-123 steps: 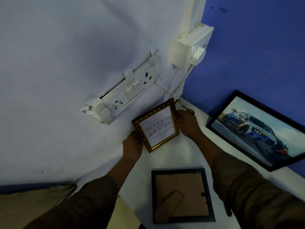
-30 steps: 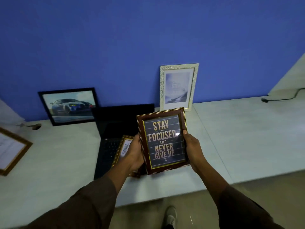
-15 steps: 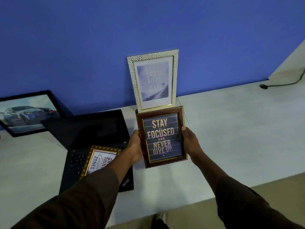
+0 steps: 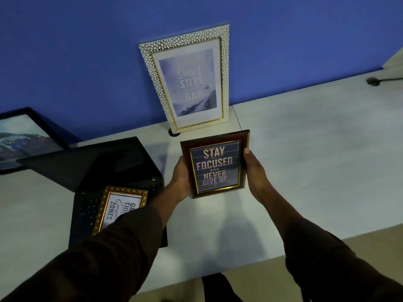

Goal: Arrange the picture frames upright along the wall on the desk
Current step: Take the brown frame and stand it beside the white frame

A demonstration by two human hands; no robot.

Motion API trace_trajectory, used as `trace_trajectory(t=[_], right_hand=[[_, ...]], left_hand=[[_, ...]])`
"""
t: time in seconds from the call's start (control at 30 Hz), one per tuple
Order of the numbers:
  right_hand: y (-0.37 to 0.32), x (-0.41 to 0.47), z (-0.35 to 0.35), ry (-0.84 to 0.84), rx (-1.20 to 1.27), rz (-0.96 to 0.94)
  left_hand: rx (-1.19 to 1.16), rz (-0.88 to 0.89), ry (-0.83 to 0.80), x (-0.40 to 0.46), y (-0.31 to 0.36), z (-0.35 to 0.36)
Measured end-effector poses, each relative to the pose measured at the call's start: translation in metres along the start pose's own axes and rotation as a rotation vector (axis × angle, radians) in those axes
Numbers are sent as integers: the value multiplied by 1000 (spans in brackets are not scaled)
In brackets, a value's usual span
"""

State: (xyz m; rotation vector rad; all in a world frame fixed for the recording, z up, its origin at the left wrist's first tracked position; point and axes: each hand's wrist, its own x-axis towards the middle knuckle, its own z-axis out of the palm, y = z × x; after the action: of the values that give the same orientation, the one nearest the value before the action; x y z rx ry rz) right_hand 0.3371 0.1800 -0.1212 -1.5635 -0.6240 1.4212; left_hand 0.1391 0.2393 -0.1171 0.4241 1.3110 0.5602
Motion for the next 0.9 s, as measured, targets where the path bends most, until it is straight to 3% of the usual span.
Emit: trace_trajectory(t=[0.47,0.63,0.73,0.9], right_hand=[[14,-9,1,27,-171,-52],[32,-26,5,241,-244,-49],[48,-35,6,406,-244,53],[72,-73,30,469,-229,149]], left_hand=[[35,92,-45,8,-11,-12],[85,123,3,-2,-18,-29],[118,147,4,-15,-26,-52],[85,149,-11,-56,-47,-115]])
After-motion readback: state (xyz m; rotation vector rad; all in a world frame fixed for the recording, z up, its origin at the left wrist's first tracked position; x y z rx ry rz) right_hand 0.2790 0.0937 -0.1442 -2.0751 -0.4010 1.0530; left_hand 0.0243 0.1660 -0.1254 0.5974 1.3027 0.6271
